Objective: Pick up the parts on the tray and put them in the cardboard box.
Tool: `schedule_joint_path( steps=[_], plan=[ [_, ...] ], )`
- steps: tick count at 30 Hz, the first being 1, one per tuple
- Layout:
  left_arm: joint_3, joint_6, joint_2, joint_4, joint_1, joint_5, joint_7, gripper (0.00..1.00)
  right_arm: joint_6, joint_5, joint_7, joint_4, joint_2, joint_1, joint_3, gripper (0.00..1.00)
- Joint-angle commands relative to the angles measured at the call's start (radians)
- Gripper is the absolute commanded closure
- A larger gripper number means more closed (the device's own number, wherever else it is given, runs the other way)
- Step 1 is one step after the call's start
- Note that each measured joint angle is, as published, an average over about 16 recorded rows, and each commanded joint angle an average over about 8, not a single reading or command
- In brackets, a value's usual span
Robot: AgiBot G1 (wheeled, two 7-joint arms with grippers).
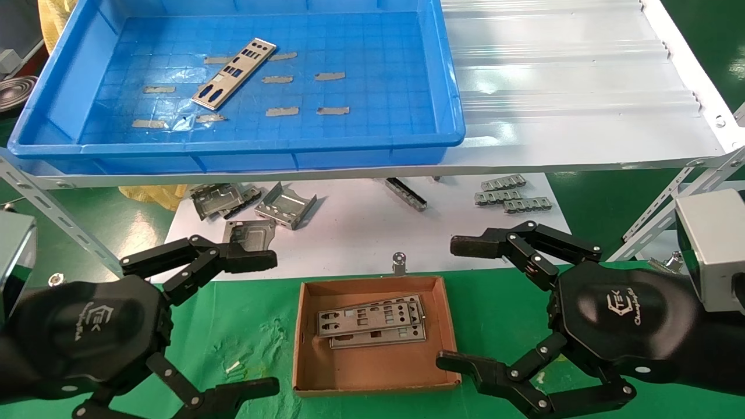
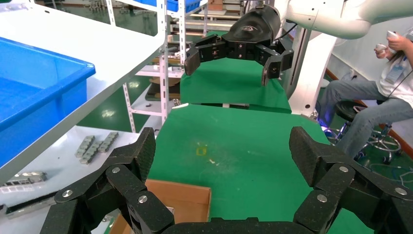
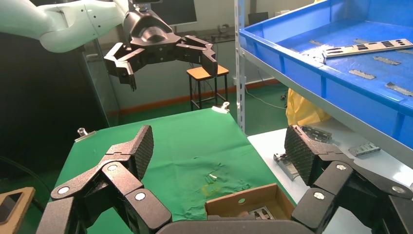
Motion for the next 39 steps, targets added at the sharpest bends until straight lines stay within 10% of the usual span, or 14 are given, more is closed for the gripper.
schedule_joint_path(
  steps=[1, 11, 19, 39],
  plan=[
    [0.0, 0.0, 0.0, 0.0, 0.0, 0.0, 0.0, 0.0, 0.0, 0.0, 0.0, 0.0, 0.0, 0.0, 0.0, 0.0],
    [0.0, 0.0, 0.0, 0.0, 0.0, 0.0, 0.0, 0.0, 0.0, 0.0, 0.0, 0.0, 0.0, 0.0, 0.0, 0.0],
    [0.0, 0.0, 0.0, 0.0, 0.0, 0.0, 0.0, 0.0, 0.0, 0.0, 0.0, 0.0, 0.0, 0.0, 0.0, 1.0],
    [0.0, 0.0, 0.0, 0.0, 0.0, 0.0, 0.0, 0.0, 0.0, 0.0, 0.0, 0.0, 0.0, 0.0, 0.0, 1.0]
  ],
)
